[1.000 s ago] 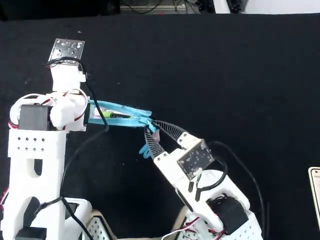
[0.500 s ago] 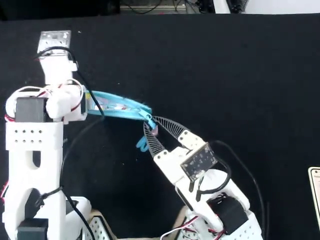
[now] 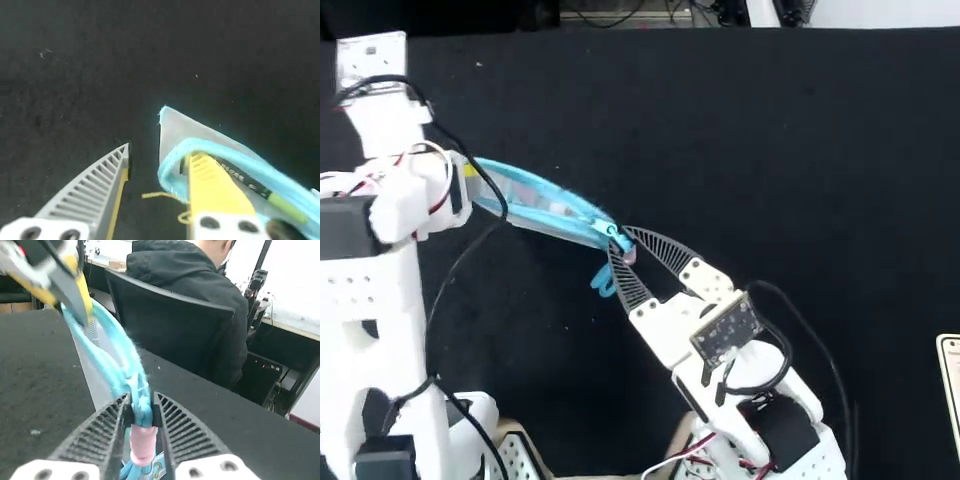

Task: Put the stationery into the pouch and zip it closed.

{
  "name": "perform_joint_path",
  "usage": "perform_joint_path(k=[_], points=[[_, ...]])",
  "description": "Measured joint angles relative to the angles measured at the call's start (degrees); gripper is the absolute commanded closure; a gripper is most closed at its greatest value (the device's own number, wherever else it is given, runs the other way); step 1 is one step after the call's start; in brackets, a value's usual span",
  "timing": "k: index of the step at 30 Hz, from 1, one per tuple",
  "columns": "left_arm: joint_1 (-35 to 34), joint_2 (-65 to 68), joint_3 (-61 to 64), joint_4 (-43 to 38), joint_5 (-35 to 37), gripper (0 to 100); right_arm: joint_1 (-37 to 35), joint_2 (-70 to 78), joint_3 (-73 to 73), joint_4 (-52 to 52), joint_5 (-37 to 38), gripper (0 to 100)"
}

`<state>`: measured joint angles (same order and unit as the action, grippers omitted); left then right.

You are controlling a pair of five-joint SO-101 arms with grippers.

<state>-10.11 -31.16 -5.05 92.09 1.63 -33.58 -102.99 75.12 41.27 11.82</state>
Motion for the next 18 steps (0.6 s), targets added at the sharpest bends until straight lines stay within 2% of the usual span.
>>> perform_joint_path(k=[8, 14, 18], points=[[-0.2, -0.1, -8.3, 3.2, 0.1, 82, 4.0, 0.0, 0.0, 1.0, 0.1, 98.8], [-0.2, -1.2, -10.0, 7.1, 0.2, 82, 4.1, 0.1, -1.9, 3.6, 0.1, 98.8], [-0.2, -6.5, -8.8, 8.4, 0.2, 82, 4.1, 0.1, -6.5, 6.4, 0.1, 98.8]])
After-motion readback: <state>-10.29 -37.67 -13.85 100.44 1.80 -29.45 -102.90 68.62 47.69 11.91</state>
